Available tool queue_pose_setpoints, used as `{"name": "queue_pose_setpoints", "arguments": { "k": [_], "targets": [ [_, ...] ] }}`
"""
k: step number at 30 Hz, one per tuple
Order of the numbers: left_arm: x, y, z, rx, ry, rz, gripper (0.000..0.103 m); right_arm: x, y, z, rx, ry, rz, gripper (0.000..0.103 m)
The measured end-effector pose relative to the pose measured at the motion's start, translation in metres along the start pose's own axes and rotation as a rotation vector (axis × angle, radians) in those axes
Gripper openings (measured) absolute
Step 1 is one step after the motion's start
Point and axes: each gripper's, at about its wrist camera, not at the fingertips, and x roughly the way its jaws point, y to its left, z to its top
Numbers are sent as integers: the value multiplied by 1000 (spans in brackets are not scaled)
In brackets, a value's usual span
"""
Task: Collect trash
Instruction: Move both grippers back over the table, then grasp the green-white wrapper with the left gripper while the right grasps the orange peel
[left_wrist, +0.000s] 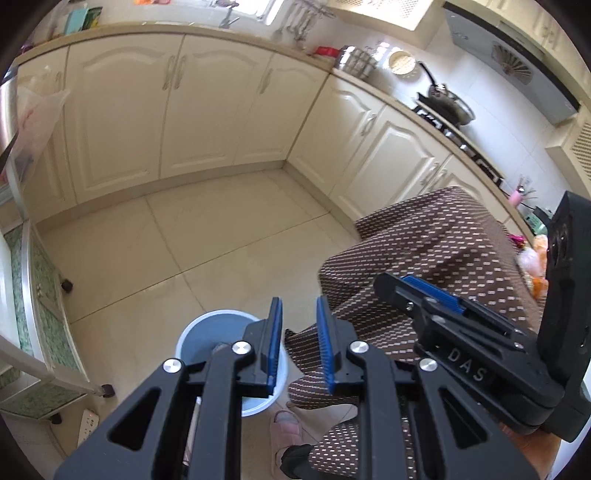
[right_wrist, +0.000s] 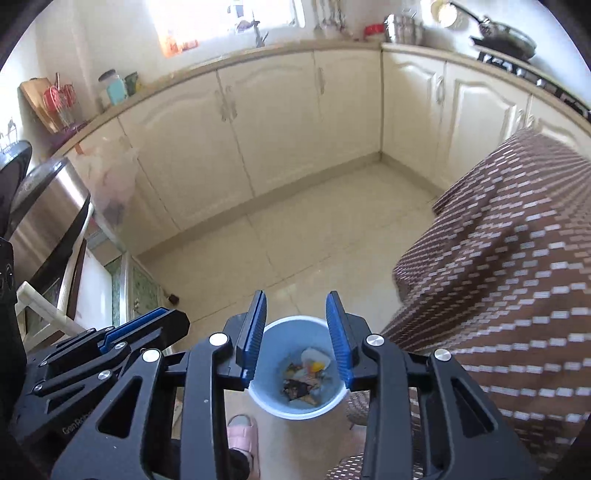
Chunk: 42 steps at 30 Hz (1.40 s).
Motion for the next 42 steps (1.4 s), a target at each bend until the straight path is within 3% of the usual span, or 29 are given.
{"name": "queue_pose_setpoints", "arguments": {
  "k": [5, 11, 22, 31, 42],
  "targets": [
    [-21, -43, 4, 72, -32, -52, 25, -57, -26, 0, 11, -95, -54, 37],
    [-36, -127, 2, 191, -49, -158, 33, -132, -80, -6, 60, -216, -149, 43],
    [-6, -276, -19, 401, 5, -267, 38, -211, -212, -41, 252, -306, -373, 48],
    [45, -346, -24, 508, 74, -248, 38, -216, -282, -50, 355, -265, -407, 54],
    [107, -387, -16, 597, 176, -119, 38, -200, -301, -45, 389, -195, -348, 60]
  ]
}}
